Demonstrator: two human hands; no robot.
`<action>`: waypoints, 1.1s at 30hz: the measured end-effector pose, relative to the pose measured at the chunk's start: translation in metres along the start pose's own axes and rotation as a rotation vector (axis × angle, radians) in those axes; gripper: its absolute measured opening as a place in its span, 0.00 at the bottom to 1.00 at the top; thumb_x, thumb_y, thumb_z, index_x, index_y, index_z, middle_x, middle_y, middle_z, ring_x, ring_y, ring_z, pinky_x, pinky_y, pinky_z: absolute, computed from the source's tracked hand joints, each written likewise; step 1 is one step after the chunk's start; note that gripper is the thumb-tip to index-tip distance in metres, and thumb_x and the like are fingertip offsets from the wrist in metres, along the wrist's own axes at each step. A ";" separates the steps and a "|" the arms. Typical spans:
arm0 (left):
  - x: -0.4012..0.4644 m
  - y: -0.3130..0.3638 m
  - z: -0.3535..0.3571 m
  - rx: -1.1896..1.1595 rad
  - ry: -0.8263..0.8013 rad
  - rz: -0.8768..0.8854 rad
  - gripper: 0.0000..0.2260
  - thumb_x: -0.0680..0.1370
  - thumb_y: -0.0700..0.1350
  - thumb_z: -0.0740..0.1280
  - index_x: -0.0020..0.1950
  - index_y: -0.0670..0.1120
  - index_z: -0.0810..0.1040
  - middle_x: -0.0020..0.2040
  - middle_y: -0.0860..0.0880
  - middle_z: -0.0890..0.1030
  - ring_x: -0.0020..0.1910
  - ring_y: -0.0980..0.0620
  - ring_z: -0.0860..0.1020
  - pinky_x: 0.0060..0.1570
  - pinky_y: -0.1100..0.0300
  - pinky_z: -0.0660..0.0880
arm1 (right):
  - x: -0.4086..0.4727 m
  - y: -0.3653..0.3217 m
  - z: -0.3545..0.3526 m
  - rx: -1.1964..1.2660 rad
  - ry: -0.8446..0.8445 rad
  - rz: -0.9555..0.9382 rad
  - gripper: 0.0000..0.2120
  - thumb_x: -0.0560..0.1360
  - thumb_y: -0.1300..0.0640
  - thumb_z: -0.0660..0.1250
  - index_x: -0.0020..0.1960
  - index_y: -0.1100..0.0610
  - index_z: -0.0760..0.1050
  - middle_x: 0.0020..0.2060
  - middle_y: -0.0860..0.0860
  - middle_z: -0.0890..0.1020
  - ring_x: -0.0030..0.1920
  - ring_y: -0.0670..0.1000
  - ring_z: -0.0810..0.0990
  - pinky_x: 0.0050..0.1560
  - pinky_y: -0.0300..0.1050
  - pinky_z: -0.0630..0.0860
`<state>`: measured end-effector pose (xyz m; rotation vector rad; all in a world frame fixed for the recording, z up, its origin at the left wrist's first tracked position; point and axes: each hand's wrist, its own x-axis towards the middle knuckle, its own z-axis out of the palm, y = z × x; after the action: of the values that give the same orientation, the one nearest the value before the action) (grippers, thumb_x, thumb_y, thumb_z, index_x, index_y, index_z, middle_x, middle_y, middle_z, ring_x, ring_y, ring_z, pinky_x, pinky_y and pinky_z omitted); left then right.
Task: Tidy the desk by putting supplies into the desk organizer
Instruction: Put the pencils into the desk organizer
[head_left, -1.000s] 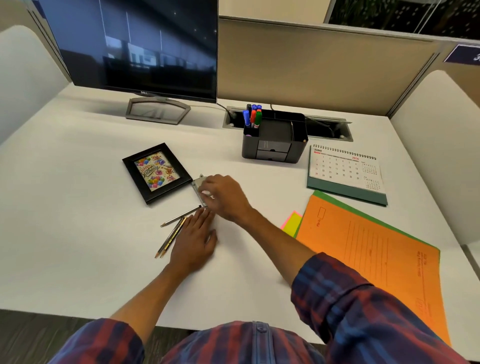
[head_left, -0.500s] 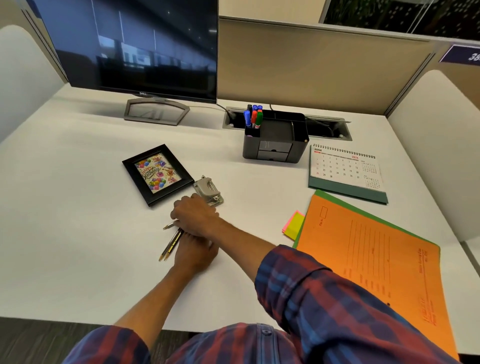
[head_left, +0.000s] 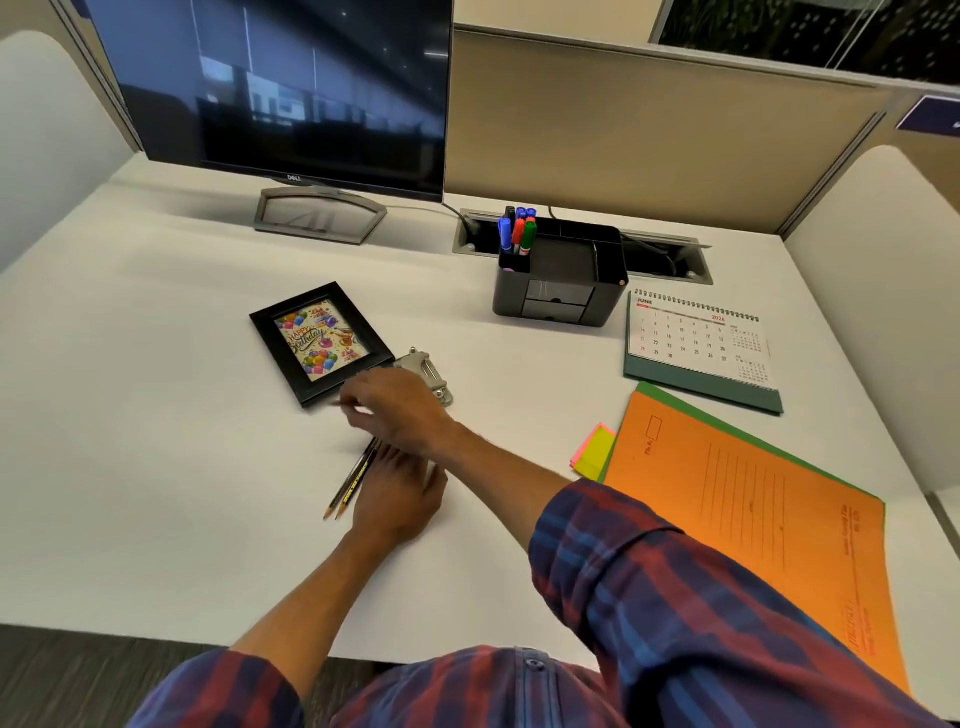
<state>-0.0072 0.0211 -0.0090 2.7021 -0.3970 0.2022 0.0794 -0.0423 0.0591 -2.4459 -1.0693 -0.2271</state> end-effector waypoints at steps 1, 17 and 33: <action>0.001 -0.001 0.002 -0.002 -0.004 0.014 0.18 0.77 0.50 0.56 0.57 0.40 0.78 0.53 0.40 0.82 0.55 0.41 0.79 0.59 0.50 0.72 | -0.001 0.003 -0.005 0.100 0.082 0.062 0.05 0.76 0.57 0.67 0.49 0.57 0.79 0.42 0.51 0.83 0.42 0.53 0.80 0.41 0.50 0.77; 0.001 -0.007 0.008 -0.023 -0.130 -0.012 0.31 0.78 0.64 0.49 0.78 0.50 0.58 0.79 0.53 0.56 0.78 0.55 0.50 0.75 0.59 0.43 | -0.038 0.120 -0.126 0.145 0.611 0.560 0.07 0.79 0.50 0.61 0.55 0.51 0.71 0.38 0.50 0.85 0.36 0.50 0.84 0.35 0.53 0.81; 0.002 -0.002 0.005 -0.056 -0.103 -0.023 0.41 0.72 0.73 0.57 0.77 0.49 0.60 0.78 0.54 0.56 0.77 0.58 0.50 0.75 0.57 0.46 | -0.092 0.196 -0.204 -0.093 0.722 0.836 0.04 0.77 0.59 0.67 0.47 0.60 0.77 0.39 0.53 0.82 0.38 0.47 0.78 0.38 0.29 0.70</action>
<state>-0.0039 0.0207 -0.0137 2.6679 -0.3957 0.0445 0.1651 -0.3148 0.1421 -2.3417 0.2744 -0.7909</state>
